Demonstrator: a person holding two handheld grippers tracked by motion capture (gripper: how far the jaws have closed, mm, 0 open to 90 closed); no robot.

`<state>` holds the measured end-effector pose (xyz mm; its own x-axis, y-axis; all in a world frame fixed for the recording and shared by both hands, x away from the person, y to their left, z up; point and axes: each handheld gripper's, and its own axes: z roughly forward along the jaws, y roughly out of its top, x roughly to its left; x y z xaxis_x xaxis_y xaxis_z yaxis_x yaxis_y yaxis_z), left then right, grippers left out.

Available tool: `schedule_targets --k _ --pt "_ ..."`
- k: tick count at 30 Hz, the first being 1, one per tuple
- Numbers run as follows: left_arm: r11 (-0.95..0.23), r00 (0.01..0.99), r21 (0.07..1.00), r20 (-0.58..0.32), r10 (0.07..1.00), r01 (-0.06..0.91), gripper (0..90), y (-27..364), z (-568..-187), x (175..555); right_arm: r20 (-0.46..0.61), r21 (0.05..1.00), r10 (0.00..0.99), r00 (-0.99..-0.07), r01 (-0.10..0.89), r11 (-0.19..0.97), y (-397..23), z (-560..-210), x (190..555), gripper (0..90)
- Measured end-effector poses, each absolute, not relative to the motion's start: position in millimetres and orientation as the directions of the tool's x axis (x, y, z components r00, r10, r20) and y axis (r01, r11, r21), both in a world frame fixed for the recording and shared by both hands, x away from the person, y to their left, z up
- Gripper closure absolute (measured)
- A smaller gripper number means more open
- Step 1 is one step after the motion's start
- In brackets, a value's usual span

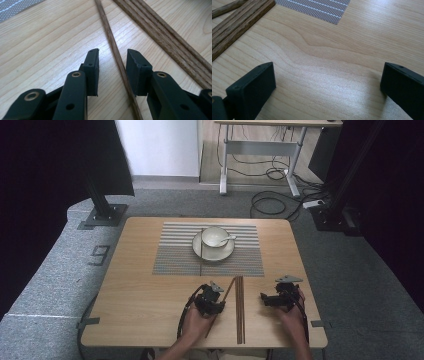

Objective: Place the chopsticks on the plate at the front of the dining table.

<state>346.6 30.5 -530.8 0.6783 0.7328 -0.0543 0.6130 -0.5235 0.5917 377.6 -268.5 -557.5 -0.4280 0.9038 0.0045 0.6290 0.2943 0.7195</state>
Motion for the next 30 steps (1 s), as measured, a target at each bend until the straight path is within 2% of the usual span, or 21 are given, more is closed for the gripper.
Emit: schedule_targets --k 12,17,30 --pt "-0.496 0.644 0.594 -0.049 0.763 0.633 71.5 43.6 -530.8 347.5 0.005 0.720 0.904 -0.428 0.629 0.293 -268.5 -557.5 377.5 0.0" --pt "-0.502 0.631 0.596 -0.009 0.776 0.626 74.6 46.5 -531.1 345.9 0.006 0.719 0.904 -0.427 0.630 0.293 -268.4 -557.4 377.5 0.0" --pt "-0.478 0.614 0.606 -0.021 0.789 0.636 83.8 55.7 -532.0 348.3 0.005 0.719 0.904 -0.428 0.629 0.295 -268.3 -557.4 377.6 0.0"
